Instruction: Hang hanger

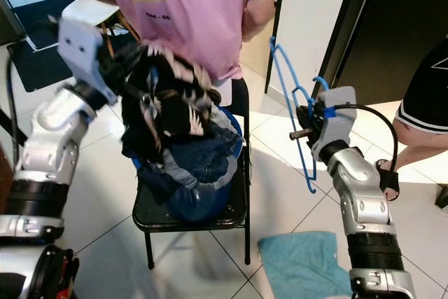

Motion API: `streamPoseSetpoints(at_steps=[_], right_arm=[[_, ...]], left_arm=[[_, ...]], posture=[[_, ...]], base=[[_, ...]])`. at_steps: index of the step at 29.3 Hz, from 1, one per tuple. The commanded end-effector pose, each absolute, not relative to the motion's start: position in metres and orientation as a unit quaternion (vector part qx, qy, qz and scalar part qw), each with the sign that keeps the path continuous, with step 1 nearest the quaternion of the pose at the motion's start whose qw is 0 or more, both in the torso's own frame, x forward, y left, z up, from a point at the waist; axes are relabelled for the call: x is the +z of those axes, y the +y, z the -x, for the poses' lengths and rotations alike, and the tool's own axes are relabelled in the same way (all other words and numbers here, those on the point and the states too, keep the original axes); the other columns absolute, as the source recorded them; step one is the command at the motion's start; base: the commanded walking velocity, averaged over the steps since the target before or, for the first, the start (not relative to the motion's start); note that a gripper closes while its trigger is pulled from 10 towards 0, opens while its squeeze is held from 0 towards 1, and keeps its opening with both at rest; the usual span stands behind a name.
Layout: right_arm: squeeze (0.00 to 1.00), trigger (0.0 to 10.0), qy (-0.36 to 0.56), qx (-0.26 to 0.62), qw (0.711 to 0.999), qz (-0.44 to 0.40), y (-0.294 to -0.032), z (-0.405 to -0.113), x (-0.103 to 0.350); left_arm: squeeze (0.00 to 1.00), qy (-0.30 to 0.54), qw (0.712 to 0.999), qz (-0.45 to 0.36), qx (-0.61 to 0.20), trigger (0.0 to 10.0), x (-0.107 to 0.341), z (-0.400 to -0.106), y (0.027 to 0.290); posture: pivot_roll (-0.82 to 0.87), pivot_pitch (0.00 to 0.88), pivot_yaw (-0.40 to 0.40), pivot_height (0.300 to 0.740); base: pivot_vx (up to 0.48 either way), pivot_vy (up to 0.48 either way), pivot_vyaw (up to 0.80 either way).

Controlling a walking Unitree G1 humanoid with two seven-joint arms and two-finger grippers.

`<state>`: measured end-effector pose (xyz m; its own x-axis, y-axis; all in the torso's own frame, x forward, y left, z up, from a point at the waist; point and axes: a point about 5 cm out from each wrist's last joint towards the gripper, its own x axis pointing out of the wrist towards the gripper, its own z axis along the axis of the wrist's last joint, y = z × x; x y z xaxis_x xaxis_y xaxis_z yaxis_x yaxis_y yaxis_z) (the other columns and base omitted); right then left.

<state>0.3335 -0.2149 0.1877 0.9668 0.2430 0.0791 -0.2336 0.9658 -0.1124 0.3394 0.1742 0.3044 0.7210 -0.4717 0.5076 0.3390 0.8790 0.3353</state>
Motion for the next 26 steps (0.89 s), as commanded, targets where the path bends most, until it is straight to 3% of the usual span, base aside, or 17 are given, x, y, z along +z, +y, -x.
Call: streamPoseSetpoints(at_steps=[1, 4, 10, 16, 21, 24, 26], right_arm=[[0.00, 10.0, -0.055, 0.118, 0.990, 0.046, -0.216, -0.334, 0.190], [0.00, 10.0, -0.055, 0.118, 0.990, 0.046, -0.217, -0.334, 0.190], [0.00, 10.0, -0.053, 0.116, 0.991, 0.047, -0.219, -0.334, 0.188], [0.00, 10.0, -0.053, 0.116, 0.991, 0.047, -0.219, -0.334, 0.188], [0.00, 10.0, -0.051, 0.117, 0.991, 0.046, -0.217, -0.335, 0.187], [0.00, 10.0, -0.052, 0.123, 0.990, 0.043, -0.212, -0.336, 0.186], [0.00, 10.0, -0.052, 0.124, 0.990, 0.043, -0.211, -0.336, 0.186]], left_arm=[[0.00, -0.343, 0.904, -0.097, -0.235, 0.0, 0.331, -0.327, 0.175], [0.00, -0.351, 0.901, -0.098, -0.233, 0.0, 0.338, -0.324, 0.177], [0.00, -0.297, 0.929, -0.136, -0.174, 0.0, 0.320, -0.333, 0.195], [0.00, -0.282, 0.934, -0.112, -0.190, 0.0, 0.308, -0.330, 0.191], [0.00, -0.273, 0.918, -0.034, -0.286, 0.0, 0.302, -0.318, 0.174], [0.00, -0.213, 0.899, -0.071, -0.375, 0.0, 0.276, -0.310, 0.150], [0.00, -0.204, 0.897, -0.072, -0.386, 0.0, 0.270, -0.309, 0.146]], posture=[[0.00, 0.043, -0.011, 0.740], [0.00, 0.039, -0.016, 0.740], [0.00, 0.033, -0.012, 0.740], [0.00, 0.040, -0.014, 0.740], [0.01, 0.038, -0.015, 0.740], [0.01, 0.045, -0.012, 0.740], [0.01, 0.047, -0.012, 0.740]], base=[[0.000, 0.000, 0.00], [0.000, 0.000, 0.00], [0.000, 0.000, 0.00], [0.000, 0.000, 0.00], [0.000, 0.000, 0.00], [0.000, 0.000, 0.00], [0.000, 0.000, 0.00]])
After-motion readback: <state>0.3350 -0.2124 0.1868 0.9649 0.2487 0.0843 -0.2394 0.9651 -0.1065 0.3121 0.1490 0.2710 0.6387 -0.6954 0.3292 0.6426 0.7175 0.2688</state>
